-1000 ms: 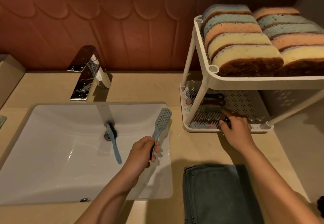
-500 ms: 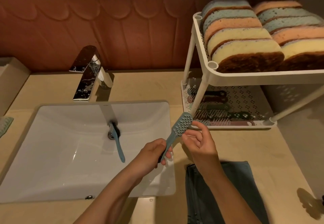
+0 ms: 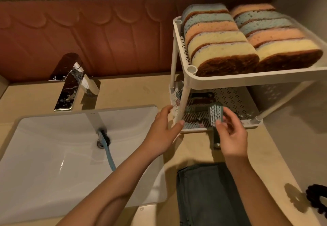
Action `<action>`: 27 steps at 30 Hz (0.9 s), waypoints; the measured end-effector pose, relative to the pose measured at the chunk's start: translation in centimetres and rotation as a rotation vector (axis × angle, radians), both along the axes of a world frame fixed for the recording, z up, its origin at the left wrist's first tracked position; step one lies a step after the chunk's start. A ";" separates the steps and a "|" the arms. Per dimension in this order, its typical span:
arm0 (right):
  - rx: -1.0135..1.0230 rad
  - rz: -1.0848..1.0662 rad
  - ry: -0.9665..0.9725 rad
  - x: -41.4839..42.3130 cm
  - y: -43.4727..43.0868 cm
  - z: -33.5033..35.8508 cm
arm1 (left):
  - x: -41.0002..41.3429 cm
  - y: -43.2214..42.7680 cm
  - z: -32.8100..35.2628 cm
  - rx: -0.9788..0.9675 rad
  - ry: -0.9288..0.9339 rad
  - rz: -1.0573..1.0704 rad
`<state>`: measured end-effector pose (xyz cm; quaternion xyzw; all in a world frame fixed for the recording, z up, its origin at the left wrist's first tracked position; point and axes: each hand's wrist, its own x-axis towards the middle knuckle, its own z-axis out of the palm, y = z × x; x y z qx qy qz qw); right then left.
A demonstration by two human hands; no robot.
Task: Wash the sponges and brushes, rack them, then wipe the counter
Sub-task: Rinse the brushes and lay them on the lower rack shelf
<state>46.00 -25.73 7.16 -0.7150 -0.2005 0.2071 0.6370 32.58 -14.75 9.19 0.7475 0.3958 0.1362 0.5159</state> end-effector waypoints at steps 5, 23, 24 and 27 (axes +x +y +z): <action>-0.279 0.036 -0.252 5.0 0.8 -0.2 | 2.6 0.7 0.7 0.284 0.005 -0.005; -0.716 0.457 -0.541 11.8 7.7 -5.1 | 2.9 1.8 -1.0 0.666 0.050 0.003; -0.719 0.473 -0.528 11.7 7.8 -5.2 | 2.9 1.9 -1.0 0.661 0.051 -0.007; -0.704 0.513 -0.526 11.4 7.8 -5.4 | 2.8 2.2 -1.0 0.658 0.051 -0.026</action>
